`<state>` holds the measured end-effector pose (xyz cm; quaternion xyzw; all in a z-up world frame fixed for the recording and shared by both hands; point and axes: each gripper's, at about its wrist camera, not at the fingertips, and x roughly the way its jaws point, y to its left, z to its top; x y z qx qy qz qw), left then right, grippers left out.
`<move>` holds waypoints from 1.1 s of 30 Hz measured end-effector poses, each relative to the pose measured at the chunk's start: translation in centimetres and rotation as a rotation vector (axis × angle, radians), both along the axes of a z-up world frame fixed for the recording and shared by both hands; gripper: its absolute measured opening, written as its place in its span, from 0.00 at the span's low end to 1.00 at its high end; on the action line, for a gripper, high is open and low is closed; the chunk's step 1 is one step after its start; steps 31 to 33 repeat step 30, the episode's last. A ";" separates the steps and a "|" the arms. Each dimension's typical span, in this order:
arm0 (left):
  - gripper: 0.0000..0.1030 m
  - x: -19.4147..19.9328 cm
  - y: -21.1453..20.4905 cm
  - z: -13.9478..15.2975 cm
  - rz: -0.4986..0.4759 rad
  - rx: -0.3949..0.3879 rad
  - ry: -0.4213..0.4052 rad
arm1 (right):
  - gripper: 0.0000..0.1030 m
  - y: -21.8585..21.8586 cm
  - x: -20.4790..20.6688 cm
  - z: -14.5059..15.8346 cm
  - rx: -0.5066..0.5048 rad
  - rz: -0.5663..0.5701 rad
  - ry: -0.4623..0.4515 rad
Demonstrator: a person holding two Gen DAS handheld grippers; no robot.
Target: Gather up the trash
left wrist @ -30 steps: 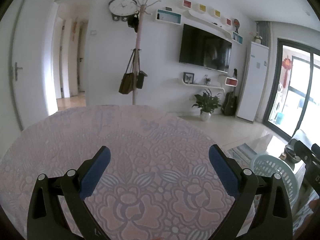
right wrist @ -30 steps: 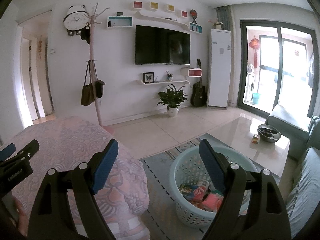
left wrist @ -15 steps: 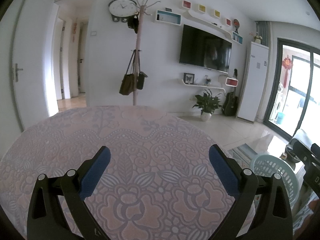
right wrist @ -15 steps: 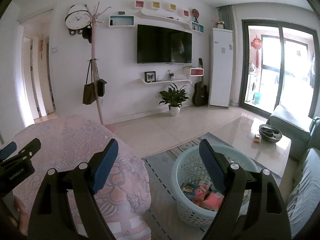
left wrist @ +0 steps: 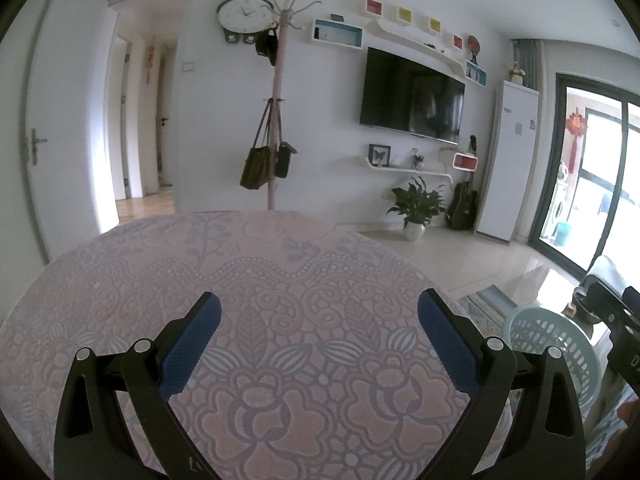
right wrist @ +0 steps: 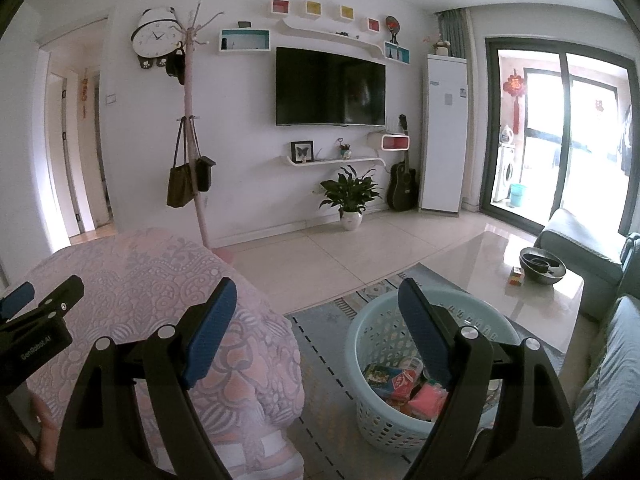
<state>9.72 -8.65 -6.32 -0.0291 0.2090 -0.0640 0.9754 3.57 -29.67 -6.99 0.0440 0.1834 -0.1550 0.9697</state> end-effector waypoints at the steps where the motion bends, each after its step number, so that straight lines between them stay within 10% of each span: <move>1: 0.93 0.0 0.0 0.0 -0.001 0.000 -0.001 | 0.76 0.0 0.0 0.0 0.000 0.000 0.001; 33: 0.93 -5.1 5.1 4.2 0.065 0.041 -0.042 | 0.78 3.3 -2.7 1.8 -0.075 0.046 0.029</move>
